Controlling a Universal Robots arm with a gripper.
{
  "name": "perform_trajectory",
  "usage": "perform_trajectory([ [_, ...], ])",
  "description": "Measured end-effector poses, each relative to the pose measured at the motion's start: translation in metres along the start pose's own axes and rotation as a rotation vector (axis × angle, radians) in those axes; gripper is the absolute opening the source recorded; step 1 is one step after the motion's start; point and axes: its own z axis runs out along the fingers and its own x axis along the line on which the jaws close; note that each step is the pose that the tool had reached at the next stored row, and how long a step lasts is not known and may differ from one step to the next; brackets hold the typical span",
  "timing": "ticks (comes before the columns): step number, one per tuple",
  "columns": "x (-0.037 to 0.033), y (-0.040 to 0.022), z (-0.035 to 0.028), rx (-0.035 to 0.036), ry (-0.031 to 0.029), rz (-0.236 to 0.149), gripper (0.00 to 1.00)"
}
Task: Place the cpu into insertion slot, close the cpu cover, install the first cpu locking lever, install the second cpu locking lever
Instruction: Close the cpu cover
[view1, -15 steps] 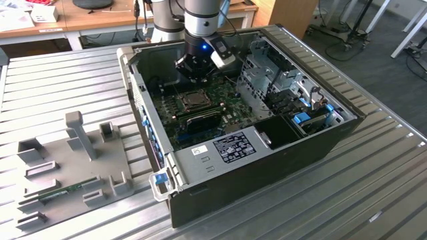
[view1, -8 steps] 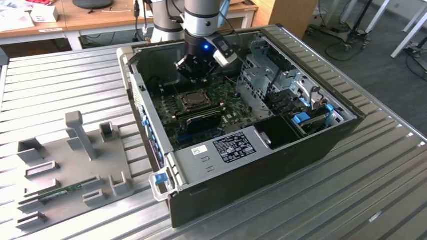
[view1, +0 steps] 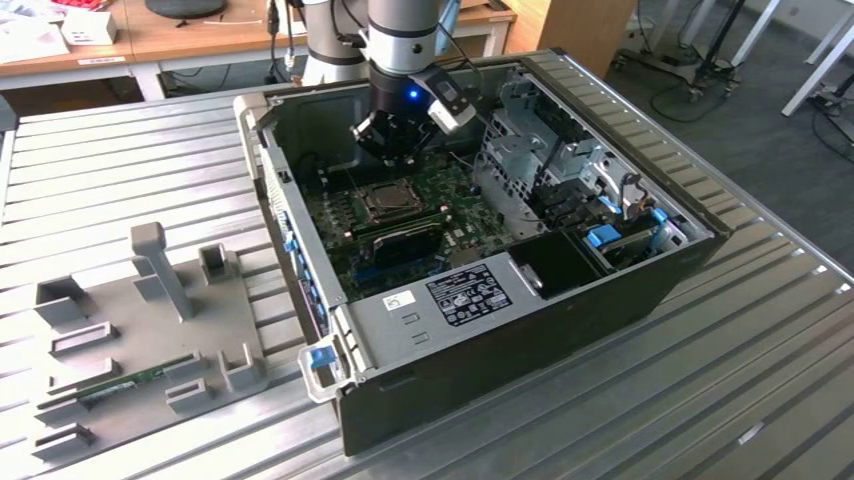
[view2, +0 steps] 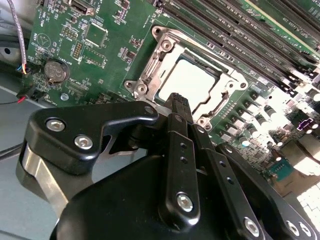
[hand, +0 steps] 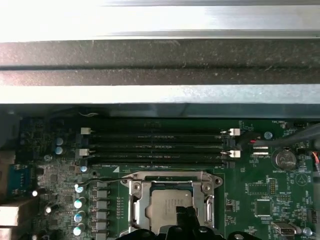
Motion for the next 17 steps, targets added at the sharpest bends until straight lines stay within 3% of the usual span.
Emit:
perform_trajectory([
  [9, 0.0003, -0.0001, 0.0, 0.0004, 0.0, 0.0, 0.1],
  [17, 0.0061, -0.0004, 0.0002, 0.0002, 0.0, 0.0, 0.1],
])
